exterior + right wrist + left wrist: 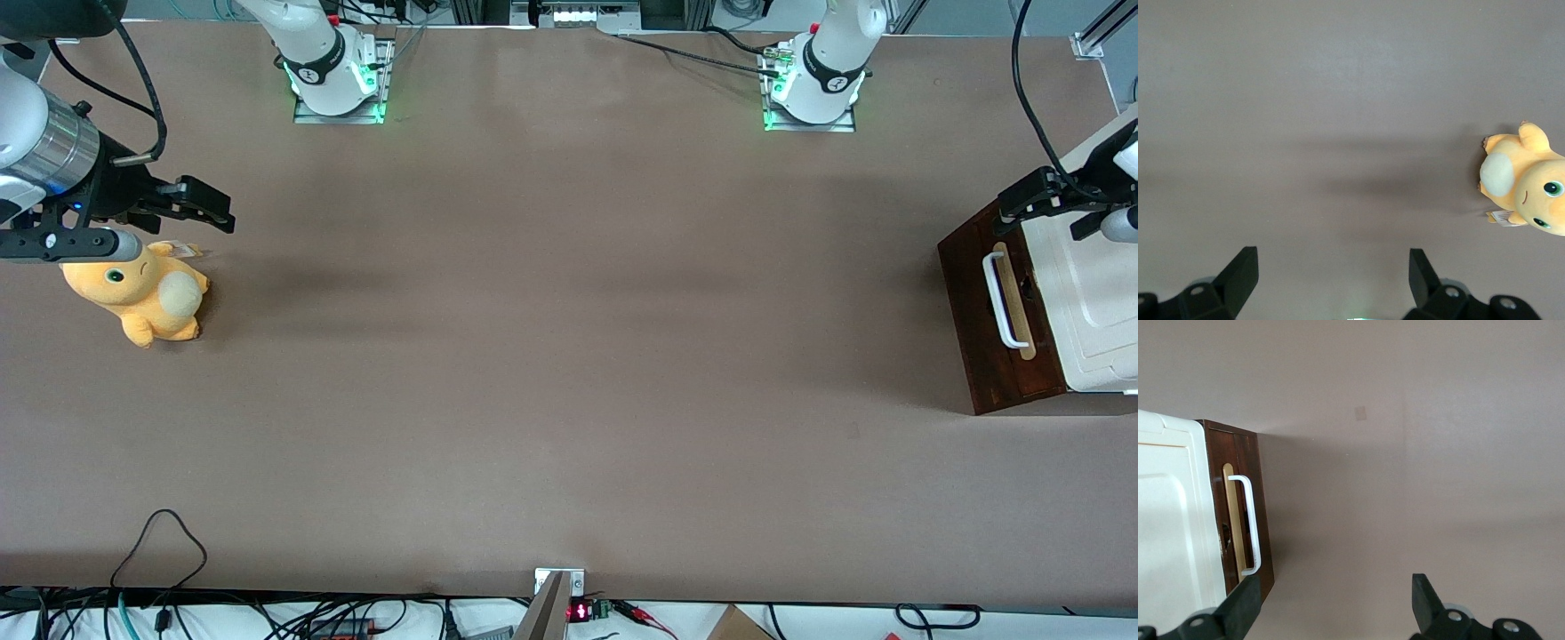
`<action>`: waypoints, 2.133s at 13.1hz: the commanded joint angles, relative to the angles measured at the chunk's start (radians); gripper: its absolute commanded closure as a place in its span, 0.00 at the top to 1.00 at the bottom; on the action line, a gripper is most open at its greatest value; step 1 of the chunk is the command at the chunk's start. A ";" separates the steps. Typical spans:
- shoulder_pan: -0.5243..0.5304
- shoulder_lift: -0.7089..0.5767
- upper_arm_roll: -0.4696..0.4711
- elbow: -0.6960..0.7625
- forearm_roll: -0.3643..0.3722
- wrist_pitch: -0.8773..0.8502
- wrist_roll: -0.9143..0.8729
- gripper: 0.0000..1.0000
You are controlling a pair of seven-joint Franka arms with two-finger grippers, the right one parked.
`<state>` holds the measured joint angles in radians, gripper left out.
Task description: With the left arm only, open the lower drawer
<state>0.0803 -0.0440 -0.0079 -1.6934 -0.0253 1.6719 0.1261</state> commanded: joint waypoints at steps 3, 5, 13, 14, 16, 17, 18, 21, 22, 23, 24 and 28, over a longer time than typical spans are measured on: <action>0.003 0.009 -0.006 0.017 -0.013 -0.024 0.027 1.00; 0.003 0.015 -0.001 0.008 -0.015 -0.026 0.024 1.00; 0.001 0.015 -0.016 -0.019 -0.002 -0.044 0.012 1.00; -0.002 0.015 -0.058 -0.016 0.090 -0.046 -0.020 1.00; -0.002 0.026 -0.151 -0.023 0.281 -0.058 -0.148 1.00; -0.004 0.039 -0.176 -0.026 0.339 -0.087 -0.208 1.00; -0.007 0.052 -0.217 -0.054 0.432 -0.095 -0.264 1.00; -0.017 0.076 -0.308 -0.187 0.680 -0.115 -0.431 1.00; -0.033 0.094 -0.308 -0.222 0.730 -0.119 -0.486 1.00; -0.043 0.116 -0.314 -0.265 0.796 -0.123 -0.553 1.00; -0.046 0.137 -0.317 -0.299 0.844 -0.126 -0.606 1.00; -0.062 0.232 -0.319 -0.461 1.049 -0.120 -0.842 1.00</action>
<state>0.0334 0.1541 -0.3232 -2.0871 0.9240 1.5596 -0.6129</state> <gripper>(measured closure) 0.000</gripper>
